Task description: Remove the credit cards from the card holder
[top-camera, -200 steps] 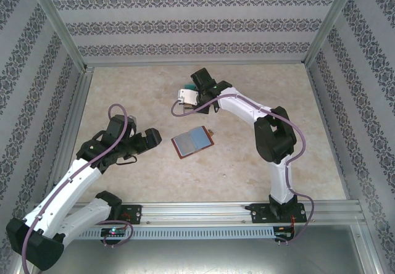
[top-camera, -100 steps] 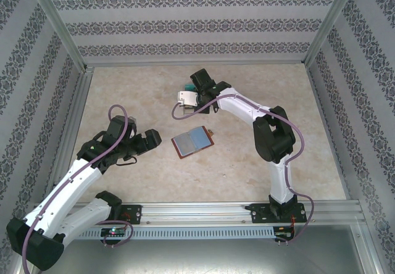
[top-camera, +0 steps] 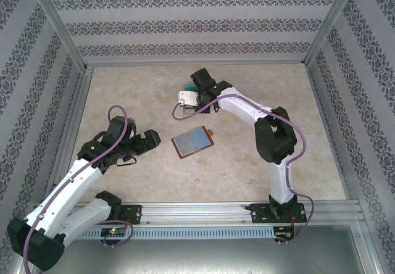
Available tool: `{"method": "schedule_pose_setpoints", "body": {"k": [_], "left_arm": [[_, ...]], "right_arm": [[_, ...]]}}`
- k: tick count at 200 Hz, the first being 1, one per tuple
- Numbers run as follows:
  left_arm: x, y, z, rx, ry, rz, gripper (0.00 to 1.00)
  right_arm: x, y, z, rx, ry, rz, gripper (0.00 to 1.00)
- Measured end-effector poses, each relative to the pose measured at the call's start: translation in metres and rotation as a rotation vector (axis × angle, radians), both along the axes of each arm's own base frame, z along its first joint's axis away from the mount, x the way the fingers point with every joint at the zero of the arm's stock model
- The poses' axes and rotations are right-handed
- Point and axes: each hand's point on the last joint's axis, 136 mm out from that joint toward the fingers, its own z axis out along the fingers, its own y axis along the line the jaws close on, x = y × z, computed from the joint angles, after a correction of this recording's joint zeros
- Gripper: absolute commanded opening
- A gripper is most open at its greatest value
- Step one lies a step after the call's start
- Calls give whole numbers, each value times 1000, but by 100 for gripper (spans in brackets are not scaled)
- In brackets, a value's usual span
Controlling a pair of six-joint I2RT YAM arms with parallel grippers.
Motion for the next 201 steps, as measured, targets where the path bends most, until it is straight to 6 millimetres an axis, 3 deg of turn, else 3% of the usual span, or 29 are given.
{"method": "schedule_pose_setpoints", "body": {"k": [94,170,201], "left_arm": [[0,-1,-1,-1,4,-2,99],[2,2,-2,1,9,10,99],[2,2,-3,0,14,11,99]], "right_arm": [[2,4,9,-9,-44,24,0],[8,-1,-24,-39,4,11,0],[13,-1,-28,-36,3,3,0]]}}
